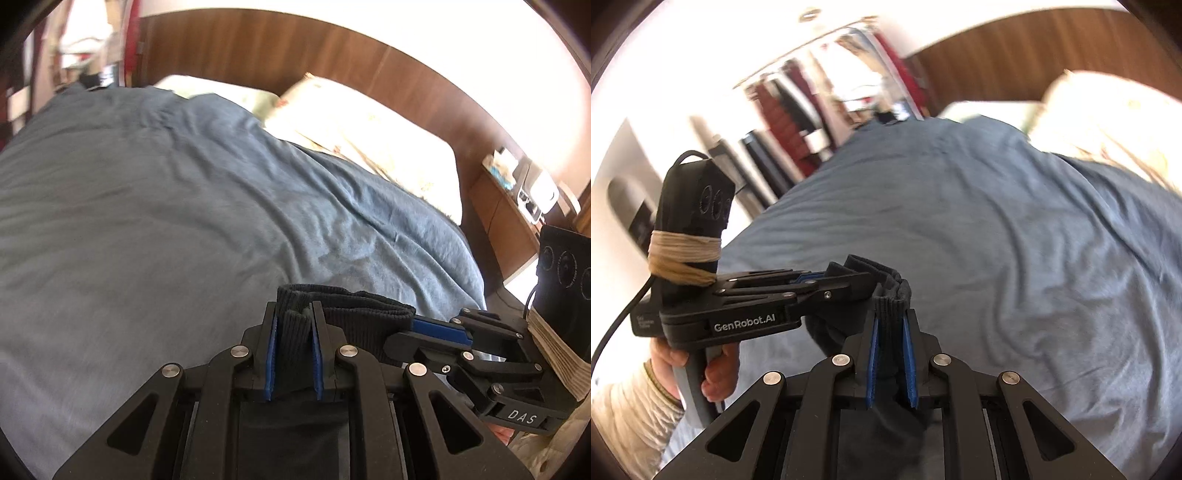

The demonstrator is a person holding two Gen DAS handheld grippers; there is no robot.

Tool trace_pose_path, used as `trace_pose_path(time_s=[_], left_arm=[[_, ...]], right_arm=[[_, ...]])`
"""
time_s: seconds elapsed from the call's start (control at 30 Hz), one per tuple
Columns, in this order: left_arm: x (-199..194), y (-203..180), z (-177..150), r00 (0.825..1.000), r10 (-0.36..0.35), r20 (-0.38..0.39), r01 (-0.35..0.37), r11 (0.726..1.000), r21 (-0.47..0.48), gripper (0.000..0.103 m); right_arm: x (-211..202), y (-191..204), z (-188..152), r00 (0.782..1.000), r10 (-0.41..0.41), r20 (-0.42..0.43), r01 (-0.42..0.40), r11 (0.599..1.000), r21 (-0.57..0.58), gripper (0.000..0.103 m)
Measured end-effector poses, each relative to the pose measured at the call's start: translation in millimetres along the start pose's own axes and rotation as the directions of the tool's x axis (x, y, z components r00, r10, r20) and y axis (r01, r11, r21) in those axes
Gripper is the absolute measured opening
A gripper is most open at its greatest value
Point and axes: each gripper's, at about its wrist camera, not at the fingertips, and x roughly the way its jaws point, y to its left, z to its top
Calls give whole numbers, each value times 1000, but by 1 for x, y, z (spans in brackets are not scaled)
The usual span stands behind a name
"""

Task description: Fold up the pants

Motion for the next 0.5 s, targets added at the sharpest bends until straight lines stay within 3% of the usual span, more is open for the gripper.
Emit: trace_pose_path(time_s=[0.3, 0.5], left_arm=[[-93, 27, -81, 994, 74, 86, -63, 991, -118, 16], [-132, 50, -141, 989, 111, 94, -93, 980, -175, 16]], right_arm=[[-23, 107, -39, 995, 96, -29, -99, 977, -187, 14], [-23, 161, -76, 986, 150, -66, -162, 954, -254, 13]])
